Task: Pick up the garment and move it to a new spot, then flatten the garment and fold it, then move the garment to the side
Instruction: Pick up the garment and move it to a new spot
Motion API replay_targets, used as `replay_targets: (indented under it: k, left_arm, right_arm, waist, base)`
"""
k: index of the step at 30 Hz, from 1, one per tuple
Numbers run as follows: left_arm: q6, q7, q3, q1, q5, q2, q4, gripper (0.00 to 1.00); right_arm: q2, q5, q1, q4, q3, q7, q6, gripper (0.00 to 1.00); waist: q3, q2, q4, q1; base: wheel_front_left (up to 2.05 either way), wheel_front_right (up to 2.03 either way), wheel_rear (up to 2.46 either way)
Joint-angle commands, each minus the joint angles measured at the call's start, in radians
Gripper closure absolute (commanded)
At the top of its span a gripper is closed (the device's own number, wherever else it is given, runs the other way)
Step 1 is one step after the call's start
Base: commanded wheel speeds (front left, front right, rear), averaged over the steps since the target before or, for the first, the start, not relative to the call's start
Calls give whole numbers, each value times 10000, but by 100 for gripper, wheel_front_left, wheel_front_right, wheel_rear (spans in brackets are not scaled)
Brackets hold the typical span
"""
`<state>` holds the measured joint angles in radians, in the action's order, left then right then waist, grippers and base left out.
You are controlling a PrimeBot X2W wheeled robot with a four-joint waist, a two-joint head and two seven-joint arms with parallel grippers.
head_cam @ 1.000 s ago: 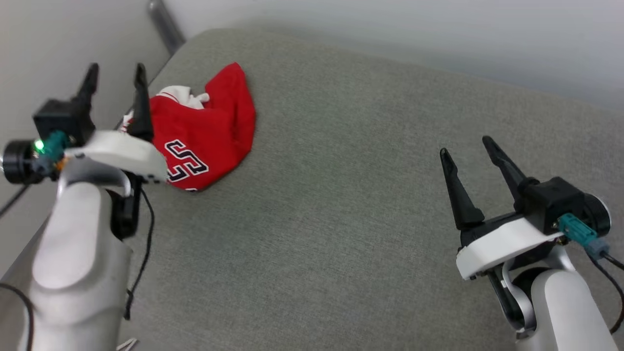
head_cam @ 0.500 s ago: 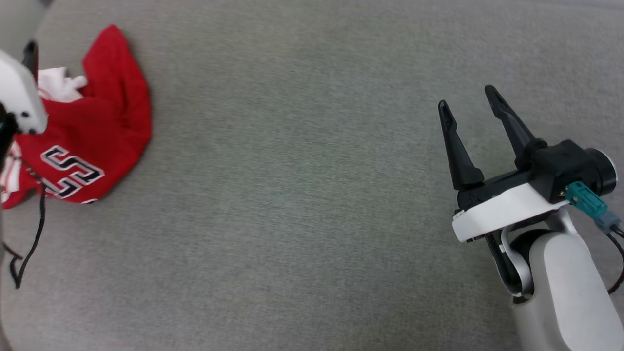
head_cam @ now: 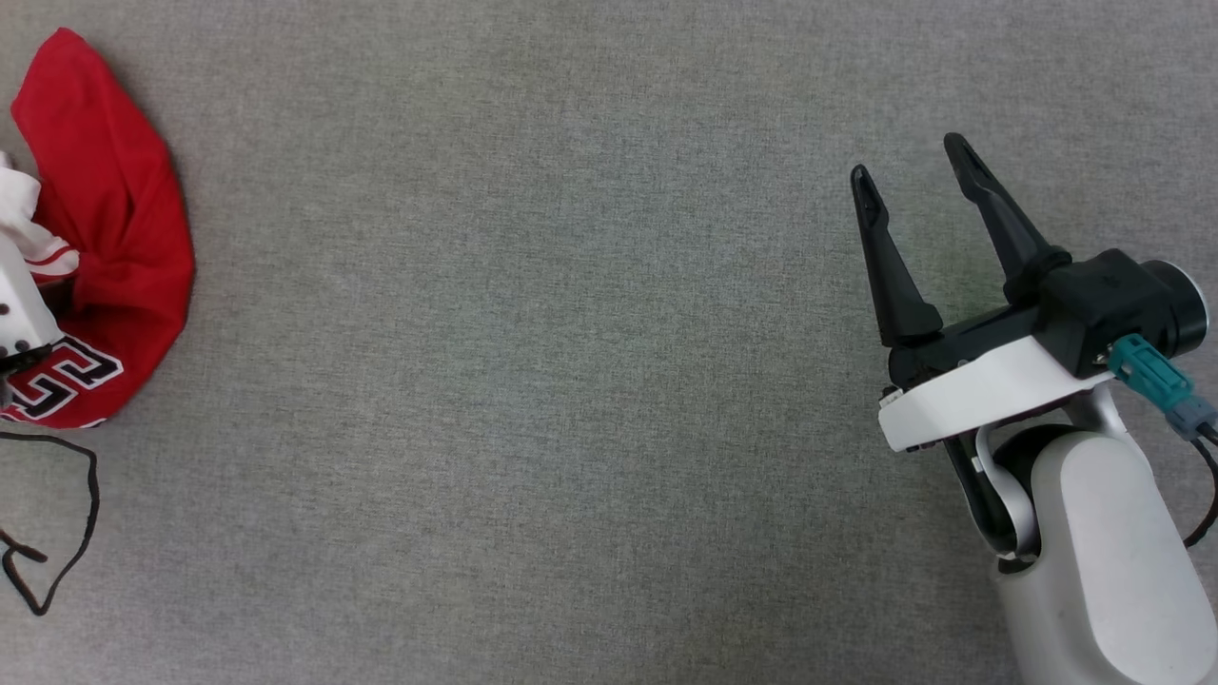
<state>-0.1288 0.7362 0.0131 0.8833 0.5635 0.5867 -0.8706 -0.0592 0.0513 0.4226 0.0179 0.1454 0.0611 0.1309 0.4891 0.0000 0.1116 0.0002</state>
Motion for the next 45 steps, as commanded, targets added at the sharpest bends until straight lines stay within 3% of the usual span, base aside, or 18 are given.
replay_targets:
  k: [1,9,17,27,34,45]
  left_arm:
    - [61,-58,-23,-299,29,-110,-77,100]
    - [380,-1271,-14,-116,-209,-75,238,100]
    - [1006,-3901,170,535,-1058,85,671,100]
    - [1058,-6754,560,1255,-1741,-183,966,100]
    - [1052,-7885,1089,1145,-2019,-948,1166,100]
    - [975,-8156,2031,89,-1807,-2893,2355,100]
  right_arm:
    - [-8,-29,160,-46,27,-30,-3,0]
    - [-140,35,-154,-35,-188,-147,-3,0]
    - [-68,130,-629,123,-362,-104,-3,0]
    - [25,320,-1233,306,-569,-91,-3,0]
    - [56,334,-1806,412,-657,-163,-5,0]
    - [83,301,-2565,211,-940,-545,-3,0]
  waist:
    - [-15,0,-8,-2]
    - [-431,0,98,-2]
    - [-1528,0,302,-2]
    - [-2838,0,236,-2]
    - [-3776,0,-230,-2]
    - [-4501,0,-1591,-2]
  base:
    - [0,0,0]
    - [0,0,0]
    - [0,0,0]
    - [0,0,0]
    - [0,0,0]
    - [0,0,0]
